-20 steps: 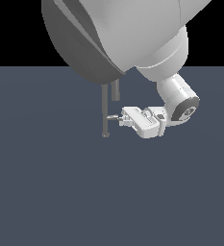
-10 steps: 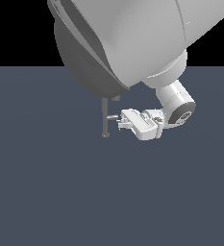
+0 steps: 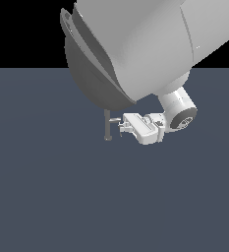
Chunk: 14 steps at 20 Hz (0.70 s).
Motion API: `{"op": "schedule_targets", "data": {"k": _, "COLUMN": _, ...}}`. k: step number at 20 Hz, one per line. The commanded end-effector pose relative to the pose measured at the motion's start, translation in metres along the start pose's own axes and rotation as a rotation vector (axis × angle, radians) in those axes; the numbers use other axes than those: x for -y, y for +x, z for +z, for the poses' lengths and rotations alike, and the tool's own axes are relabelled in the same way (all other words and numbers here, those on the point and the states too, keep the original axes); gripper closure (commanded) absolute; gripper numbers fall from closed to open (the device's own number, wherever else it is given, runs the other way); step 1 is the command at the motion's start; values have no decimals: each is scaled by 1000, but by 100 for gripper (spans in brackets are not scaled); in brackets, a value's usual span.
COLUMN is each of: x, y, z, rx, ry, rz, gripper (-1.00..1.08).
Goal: Turn on the faucet by rotating a designated handle.
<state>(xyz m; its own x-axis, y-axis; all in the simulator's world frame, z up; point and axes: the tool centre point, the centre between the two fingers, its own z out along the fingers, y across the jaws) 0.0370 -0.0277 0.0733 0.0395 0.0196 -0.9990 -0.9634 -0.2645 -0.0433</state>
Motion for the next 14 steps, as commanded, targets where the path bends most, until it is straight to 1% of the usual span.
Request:
{"op": "schedule_targets", "data": {"k": 1, "x": 1, "y": 11, "z": 0, "rx": -2, "ry": 6, "rz": 13, "gripper": 108}}
{"op": "schedule_targets", "data": {"k": 14, "x": 13, "y": 38, "z": -1, "rx": -7, "ry": 11, "rz": 35, "gripper": 108}}
